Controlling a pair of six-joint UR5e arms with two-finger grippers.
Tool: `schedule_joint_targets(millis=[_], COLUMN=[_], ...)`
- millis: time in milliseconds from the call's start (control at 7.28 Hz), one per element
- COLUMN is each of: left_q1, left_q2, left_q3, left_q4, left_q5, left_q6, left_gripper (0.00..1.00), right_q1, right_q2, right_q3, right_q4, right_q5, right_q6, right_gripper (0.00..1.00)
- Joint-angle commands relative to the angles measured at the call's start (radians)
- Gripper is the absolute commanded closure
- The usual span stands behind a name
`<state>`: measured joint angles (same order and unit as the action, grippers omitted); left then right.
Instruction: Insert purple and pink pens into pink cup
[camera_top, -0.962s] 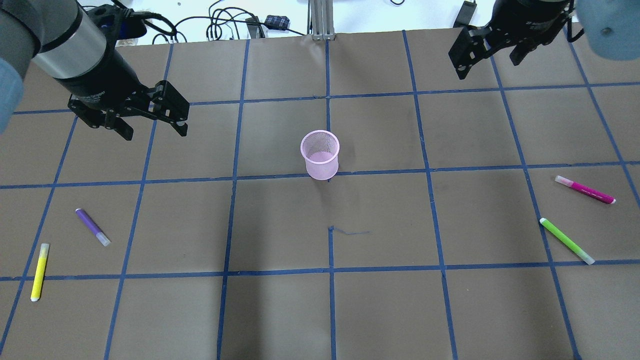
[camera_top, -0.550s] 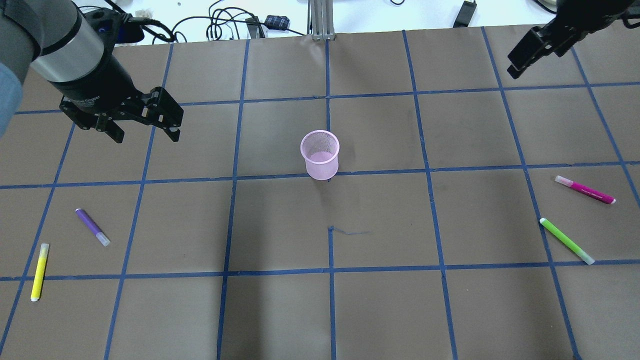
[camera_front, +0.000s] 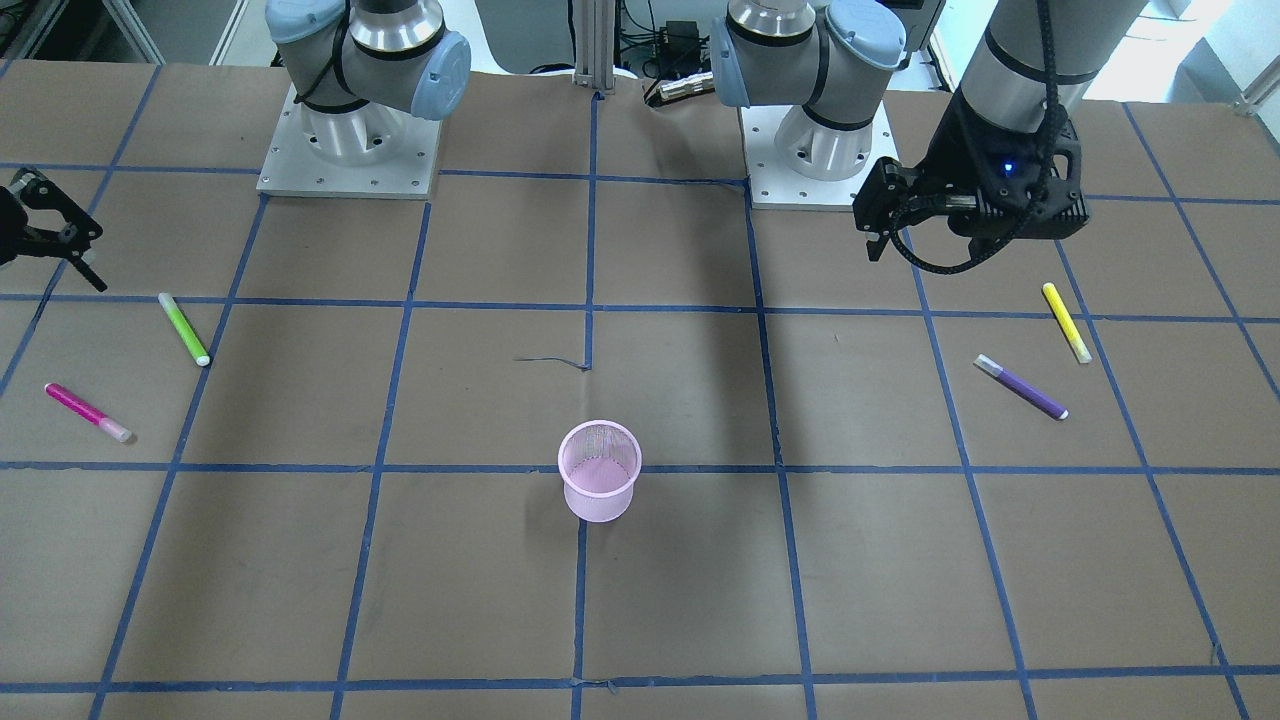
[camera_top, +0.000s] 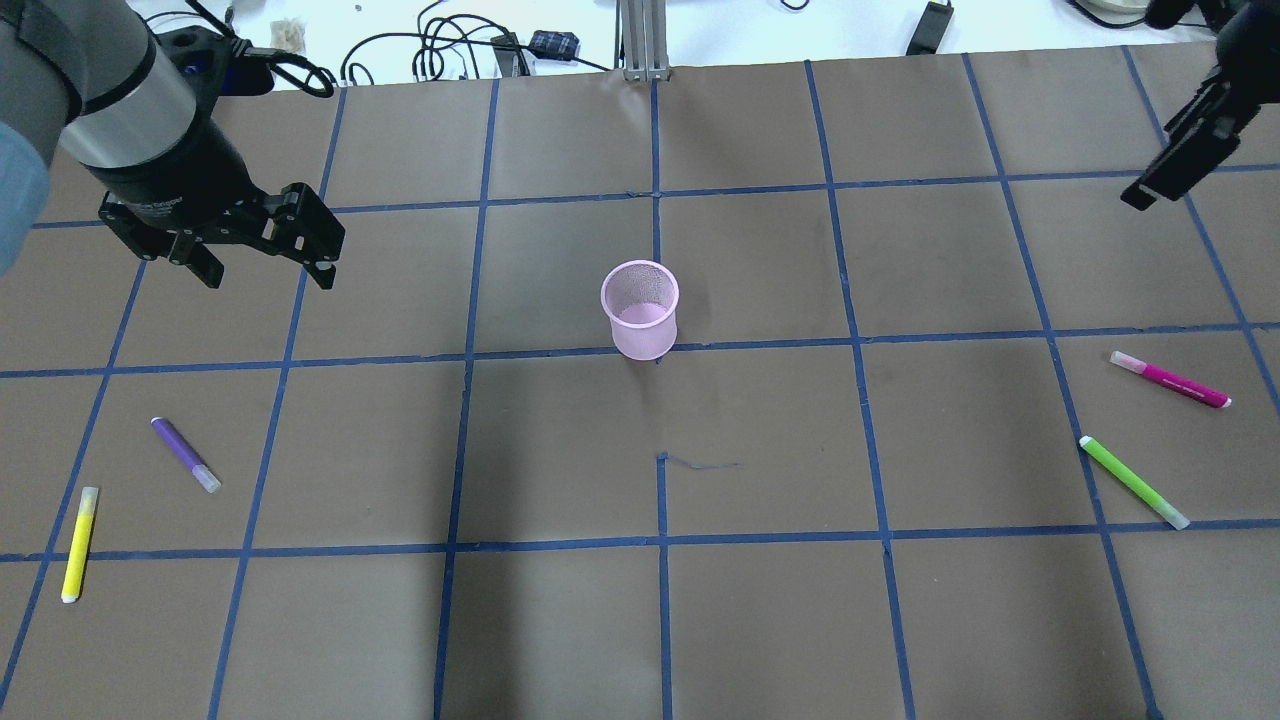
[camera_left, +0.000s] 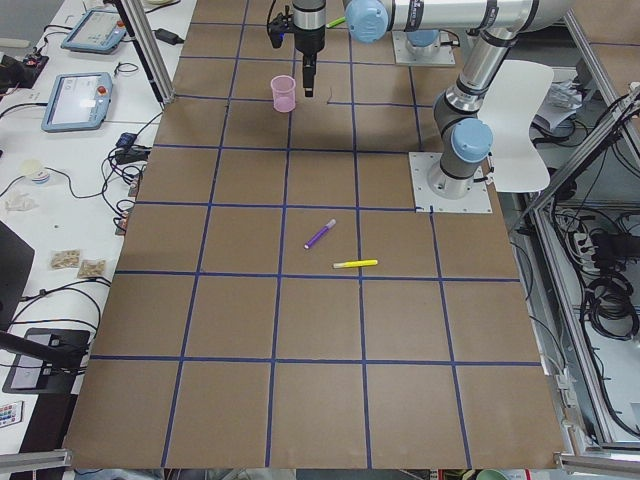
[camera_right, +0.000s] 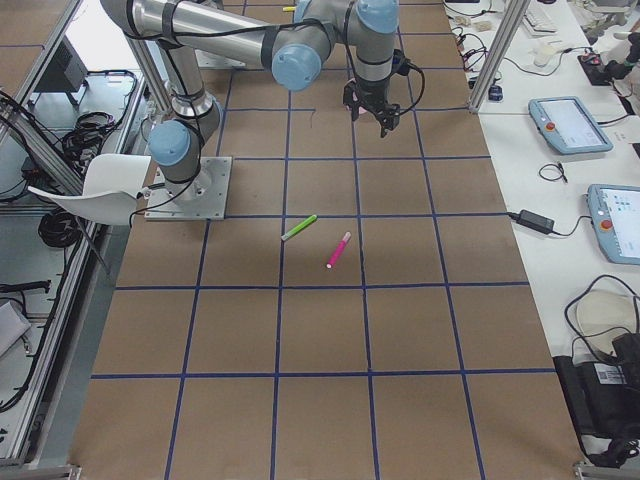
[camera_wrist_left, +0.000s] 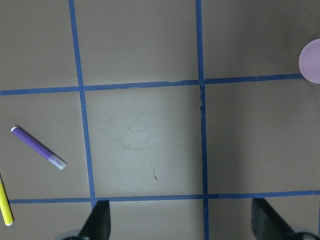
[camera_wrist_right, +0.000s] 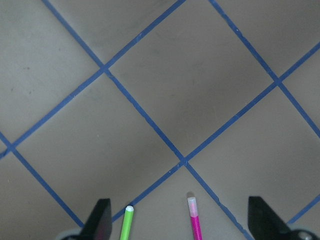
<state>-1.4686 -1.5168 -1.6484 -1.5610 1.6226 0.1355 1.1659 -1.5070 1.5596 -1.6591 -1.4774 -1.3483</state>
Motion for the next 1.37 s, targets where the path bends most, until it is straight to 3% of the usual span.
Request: schedule_joint_targets(millis=[0, 275, 550, 824, 1237], left_q1=[0.040, 0.166, 0.252, 0.356, 0.538], left_q2=[-0.009, -0.014, -0.010, -0.020, -0.068], left_q3=[-0.054, -0.100, -0.099, -0.102, -0.106], left_q4=[0.051, 0.096, 0.095, 0.096, 0.101], left_q5=[0.000, -0.004, -0.055, -0.052, -0.047], left_q6=[0.003, 0.096, 0.134, 0.179, 0.258], left_gripper=[0.00, 0.00, 0.00, 0.00, 0.00], right_q1=[-0.119, -0.285, -0.414, -0.497, -0.581], right_q2=[0.001, 0.022, 0.115, 0.227, 0.355], right_q3=[0.048, 0.149, 0.255, 0.270, 0.272], right_q4=[0.044, 0.021, -0.111, -0.181, -0.183], right_q5=[0.051, 0.136, 0.216, 0.319, 0.371], right_q6=[-0.327, -0.452, -0.649, -0.741, -0.998], right_gripper=[0.04, 0.01, 0.01, 0.00, 0.02])
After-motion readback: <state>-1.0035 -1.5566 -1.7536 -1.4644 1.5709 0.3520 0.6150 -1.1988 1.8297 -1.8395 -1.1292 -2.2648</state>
